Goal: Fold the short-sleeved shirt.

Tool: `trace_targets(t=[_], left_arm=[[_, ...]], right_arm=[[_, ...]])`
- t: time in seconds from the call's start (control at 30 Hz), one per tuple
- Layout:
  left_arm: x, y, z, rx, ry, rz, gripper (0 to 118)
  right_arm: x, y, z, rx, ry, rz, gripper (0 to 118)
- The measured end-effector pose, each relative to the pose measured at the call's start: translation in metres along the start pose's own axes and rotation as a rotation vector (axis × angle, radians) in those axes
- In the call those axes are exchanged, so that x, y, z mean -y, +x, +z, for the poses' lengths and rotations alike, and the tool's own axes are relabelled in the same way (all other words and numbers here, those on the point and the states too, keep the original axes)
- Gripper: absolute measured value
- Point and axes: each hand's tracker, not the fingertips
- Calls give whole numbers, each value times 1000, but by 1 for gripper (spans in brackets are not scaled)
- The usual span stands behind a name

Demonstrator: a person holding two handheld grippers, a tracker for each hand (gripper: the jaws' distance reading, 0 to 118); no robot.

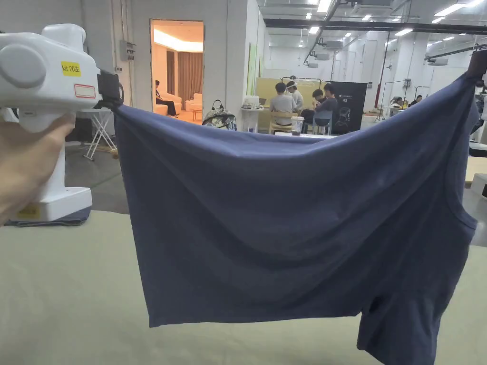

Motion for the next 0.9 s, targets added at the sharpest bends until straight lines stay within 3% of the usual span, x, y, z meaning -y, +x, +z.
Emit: trace_targets(t=[0.13,0.27,0.43,0.5,0.6,0.67,0.7,0.83,0.9], left_arm=[[16,-4,-19,0,-20,10,2],[57,-12,-39,3,-64,0,3],[140,-22,-26,51,-174,106,3],[181,-34,2,104,-171,188,3],[241,-34,70,76,-218,207,3],[279,-39,117,92,-246,272,3],[298,-41,141,56,-259,309,3],[361,-48,216,-7,-379,317,2],[387,-45,244,-22,-412,309,3]], right_arm=[[18,-7,-16,3,-39,48,0],[60,-7,-33,-8,-125,46,0],[139,6,-17,-36,-235,25,0],[176,18,13,-67,-263,-19,0],[235,32,73,-67,-319,35,0],[271,47,119,-98,-354,4,0],[283,44,156,-83,-369,3,0],[348,66,258,-18,-470,-152,0],[381,75,299,31,-532,-125,0]])
